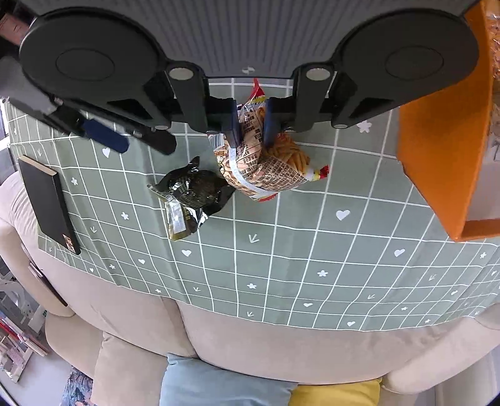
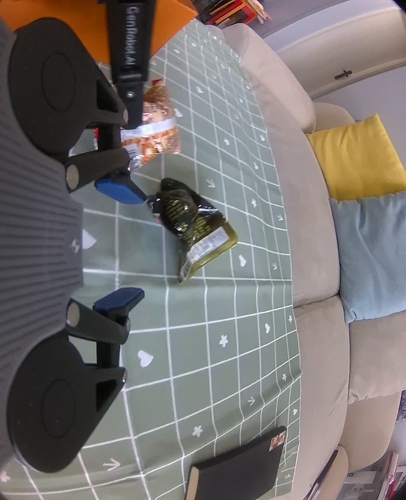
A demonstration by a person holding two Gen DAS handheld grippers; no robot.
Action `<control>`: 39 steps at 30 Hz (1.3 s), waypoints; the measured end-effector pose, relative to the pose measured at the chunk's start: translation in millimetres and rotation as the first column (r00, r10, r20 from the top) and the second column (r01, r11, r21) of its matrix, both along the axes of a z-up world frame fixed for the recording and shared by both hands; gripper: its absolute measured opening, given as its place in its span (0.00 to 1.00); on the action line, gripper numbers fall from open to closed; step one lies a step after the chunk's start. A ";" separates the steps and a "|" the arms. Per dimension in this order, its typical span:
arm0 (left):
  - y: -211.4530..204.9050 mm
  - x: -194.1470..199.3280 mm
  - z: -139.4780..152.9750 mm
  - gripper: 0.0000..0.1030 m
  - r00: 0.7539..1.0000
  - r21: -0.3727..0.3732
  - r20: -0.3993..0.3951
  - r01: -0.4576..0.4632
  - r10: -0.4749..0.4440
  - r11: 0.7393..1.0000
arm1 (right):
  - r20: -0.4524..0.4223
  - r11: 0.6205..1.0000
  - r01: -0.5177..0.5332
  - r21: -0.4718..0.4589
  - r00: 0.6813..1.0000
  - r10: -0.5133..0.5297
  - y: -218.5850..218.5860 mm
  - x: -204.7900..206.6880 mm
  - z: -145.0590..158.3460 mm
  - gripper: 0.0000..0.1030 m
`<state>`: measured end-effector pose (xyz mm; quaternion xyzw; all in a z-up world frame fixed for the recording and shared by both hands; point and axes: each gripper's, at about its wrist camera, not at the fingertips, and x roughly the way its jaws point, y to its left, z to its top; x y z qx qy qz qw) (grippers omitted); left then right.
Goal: Organize snacks
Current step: 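Grasp the dark green-gold pack with the right tool while the left tool holds the peanut bag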
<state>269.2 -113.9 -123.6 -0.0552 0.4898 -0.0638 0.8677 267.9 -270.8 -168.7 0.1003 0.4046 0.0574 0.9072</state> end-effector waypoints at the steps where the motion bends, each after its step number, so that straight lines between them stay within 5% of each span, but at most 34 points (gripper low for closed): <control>1: 1.1 0.2 0.2 0.16 1.000 0.007 0.001 0.003 -0.003 1.000 | 0.008 1.000 0.002 0.000 1.000 -0.002 1.0 2.0 0.9 0.63; 13: 19.8 3.5 -2.0 0.23 0.999 -0.043 -0.037 -0.008 0.007 0.999 | 0.060 0.996 -0.044 -0.074 0.997 0.049 16.5 41.8 2.1 0.73; 15: 24.6 3.2 -2.7 0.23 0.999 -0.049 -0.041 -0.019 0.017 0.999 | 0.054 0.995 -0.063 -0.081 0.996 0.067 22.7 51.3 0.3 0.80; 21: 30.7 2.8 -5.1 0.24 0.998 -0.065 -0.048 -0.042 0.039 0.997 | -0.009 0.983 -0.113 -0.143 0.994 0.113 45.5 72.1 -12.7 0.80; 30: 29.0 3.3 -9.7 0.27 0.998 -0.067 -0.062 -0.034 0.030 0.997 | -0.019 0.978 -0.153 -0.142 0.988 0.152 41.7 69.1 -13.0 0.53; 36: 26.9 2.8 -10.5 0.41 0.998 -0.071 -0.053 -0.021 0.017 0.997 | -0.031 0.979 -0.167 -0.118 0.986 0.164 27.2 51.9 -12.0 0.52; 39: 25.9 4.4 -8.8 0.62 0.999 -0.090 -0.043 -0.022 0.018 0.996 | -0.043 0.979 -0.166 -0.122 0.986 0.162 16.5 38.4 -10.4 0.52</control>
